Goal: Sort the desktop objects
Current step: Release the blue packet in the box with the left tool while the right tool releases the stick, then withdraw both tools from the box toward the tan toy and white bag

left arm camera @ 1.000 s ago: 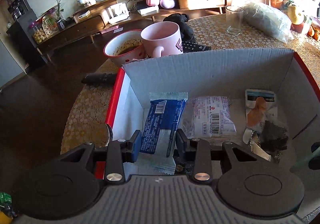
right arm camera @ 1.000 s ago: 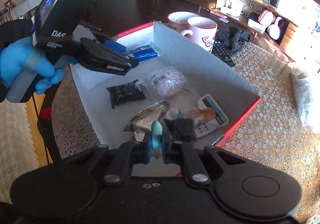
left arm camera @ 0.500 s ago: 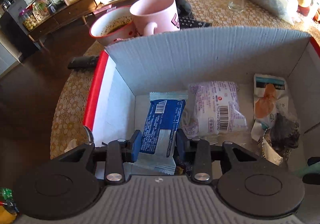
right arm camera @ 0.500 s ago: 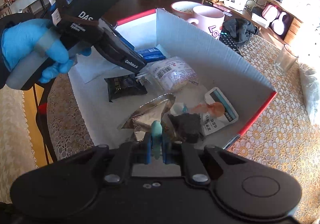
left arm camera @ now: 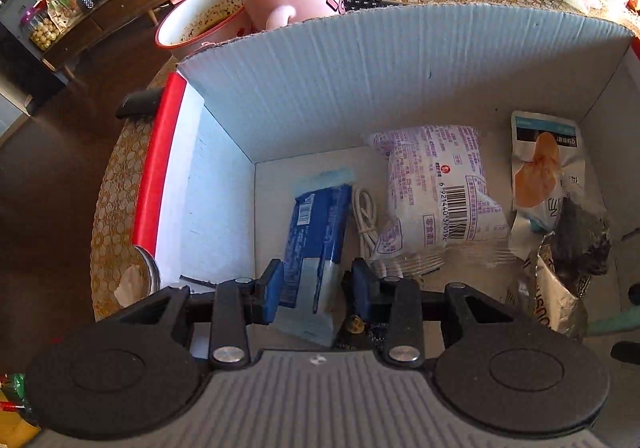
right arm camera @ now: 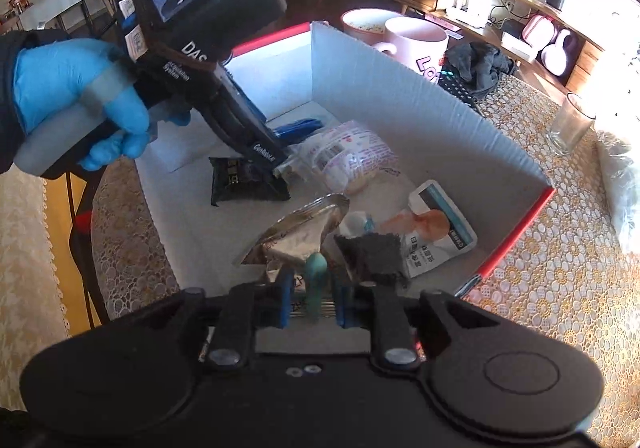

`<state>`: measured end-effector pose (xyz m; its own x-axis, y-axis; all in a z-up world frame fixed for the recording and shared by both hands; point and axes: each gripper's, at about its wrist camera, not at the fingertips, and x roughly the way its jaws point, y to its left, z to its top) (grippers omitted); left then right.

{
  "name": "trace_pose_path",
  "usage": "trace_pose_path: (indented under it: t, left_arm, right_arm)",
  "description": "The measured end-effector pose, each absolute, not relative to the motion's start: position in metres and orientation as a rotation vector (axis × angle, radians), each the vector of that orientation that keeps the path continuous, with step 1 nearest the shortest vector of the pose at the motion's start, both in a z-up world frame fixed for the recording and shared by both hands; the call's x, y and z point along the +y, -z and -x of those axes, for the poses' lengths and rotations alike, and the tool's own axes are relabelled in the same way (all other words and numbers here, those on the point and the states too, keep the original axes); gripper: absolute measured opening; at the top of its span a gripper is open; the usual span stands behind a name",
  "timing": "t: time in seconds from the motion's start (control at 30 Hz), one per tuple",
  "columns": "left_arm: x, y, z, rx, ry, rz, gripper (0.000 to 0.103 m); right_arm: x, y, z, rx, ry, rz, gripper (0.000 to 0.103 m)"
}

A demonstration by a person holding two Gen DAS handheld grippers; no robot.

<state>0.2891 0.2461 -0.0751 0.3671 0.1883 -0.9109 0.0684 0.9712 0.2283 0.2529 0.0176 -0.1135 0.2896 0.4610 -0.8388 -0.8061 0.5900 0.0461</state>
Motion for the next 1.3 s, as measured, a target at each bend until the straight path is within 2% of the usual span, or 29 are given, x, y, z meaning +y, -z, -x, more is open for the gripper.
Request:
trace_pose_path:
  t: [0.07, 0.23, 0.37, 0.47, 0.57, 0.6, 0.63, 0.93, 1.3]
  left_arm:
    - [0.245, 0.076, -0.289, 1.207, -0.076, -0.250, 0.035]
    - [0.244, 0.073, -0.286, 1.199, -0.080, -0.247, 0.037]
    - [0.243, 0.067, -0.283, 1.184, -0.081, -0.246, 0.040]
    - [0.241, 0.062, -0.281, 1.173, -0.082, -0.243, 0.047]
    - [0.236, 0.056, -0.277, 1.154, -0.090, -0.244, 0.059]
    - [0.234, 0.053, -0.276, 1.147, -0.094, -0.243, 0.066]
    - [0.234, 0.051, -0.275, 1.139, -0.098, -0.243, 0.068]
    - [0.226, 0.029, -0.261, 1.101, -0.100, -0.216, 0.068]
    - [0.199, 0.005, -0.222, 1.062, -0.084, -0.215, 0.068]
  right_arm:
    - [0.016, 0.113, -0.254, 0.941, -0.881, 0.423, 0.024]
    - [0.011, 0.110, -0.253, 0.931, -0.880, 0.404, 0.040]
    - [0.006, 0.105, -0.252, 0.915, -0.881, 0.378, 0.048]
    - [0.001, 0.100, -0.250, 0.900, -0.889, 0.361, 0.054]
    - [-0.003, 0.095, -0.246, 0.883, -0.889, 0.348, 0.065]
    - [-0.005, 0.093, -0.245, 0.879, -0.889, 0.342, 0.066]
    - [-0.006, 0.091, -0.244, 0.875, -0.886, 0.340, 0.066]
    - [-0.023, 0.075, -0.232, 0.840, -0.888, 0.295, 0.072]
    - [-0.046, 0.059, -0.213, 0.808, -0.878, 0.257, 0.072]
